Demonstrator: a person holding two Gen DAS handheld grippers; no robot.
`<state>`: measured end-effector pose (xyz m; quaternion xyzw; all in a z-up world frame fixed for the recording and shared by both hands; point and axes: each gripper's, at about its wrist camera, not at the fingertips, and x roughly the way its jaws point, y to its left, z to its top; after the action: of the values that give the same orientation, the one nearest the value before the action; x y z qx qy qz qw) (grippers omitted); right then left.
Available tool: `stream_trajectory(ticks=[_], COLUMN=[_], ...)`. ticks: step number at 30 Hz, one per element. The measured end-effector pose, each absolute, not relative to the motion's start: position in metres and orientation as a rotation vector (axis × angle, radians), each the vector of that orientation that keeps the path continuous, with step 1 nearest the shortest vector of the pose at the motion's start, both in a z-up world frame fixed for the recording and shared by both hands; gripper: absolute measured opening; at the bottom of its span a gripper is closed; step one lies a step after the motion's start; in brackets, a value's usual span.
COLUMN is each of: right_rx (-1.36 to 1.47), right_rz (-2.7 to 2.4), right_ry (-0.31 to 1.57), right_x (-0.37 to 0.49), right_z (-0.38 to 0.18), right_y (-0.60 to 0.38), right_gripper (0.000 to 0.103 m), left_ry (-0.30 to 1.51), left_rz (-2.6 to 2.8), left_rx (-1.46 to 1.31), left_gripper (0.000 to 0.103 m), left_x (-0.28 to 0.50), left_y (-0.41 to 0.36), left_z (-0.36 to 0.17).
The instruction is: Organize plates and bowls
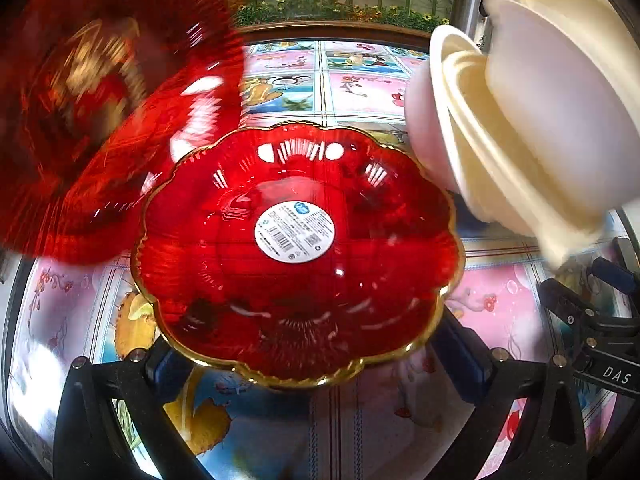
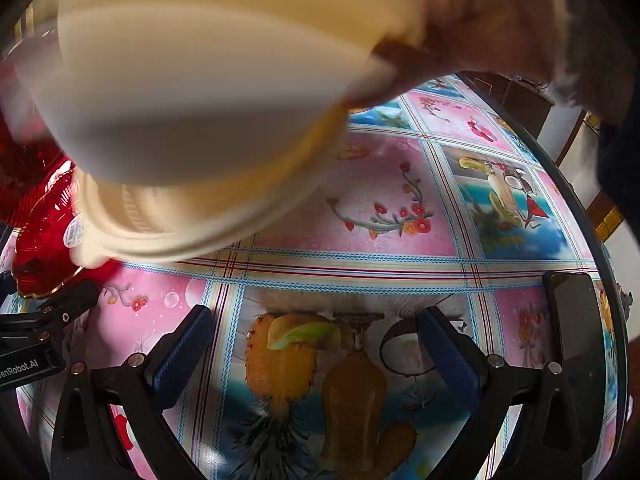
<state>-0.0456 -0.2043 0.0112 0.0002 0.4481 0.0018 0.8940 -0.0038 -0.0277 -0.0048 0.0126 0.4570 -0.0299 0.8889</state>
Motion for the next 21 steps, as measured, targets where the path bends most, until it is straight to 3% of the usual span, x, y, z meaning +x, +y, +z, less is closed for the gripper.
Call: stream_trajectory(ticks=[21], right_rx=[0.000], right_rz=[0.004], right_ry=[0.930], right_x=[-0.0455], right_z=[0.0103], right_y=[-0.2046], right_gripper=[0.102], left_ry=[0.949], left_rz=[-0.062], left_rx=[0.026], left_gripper=[0.103], left_x=[-0.0002], left_y=[-0.0278], left_z=[-0.0018])
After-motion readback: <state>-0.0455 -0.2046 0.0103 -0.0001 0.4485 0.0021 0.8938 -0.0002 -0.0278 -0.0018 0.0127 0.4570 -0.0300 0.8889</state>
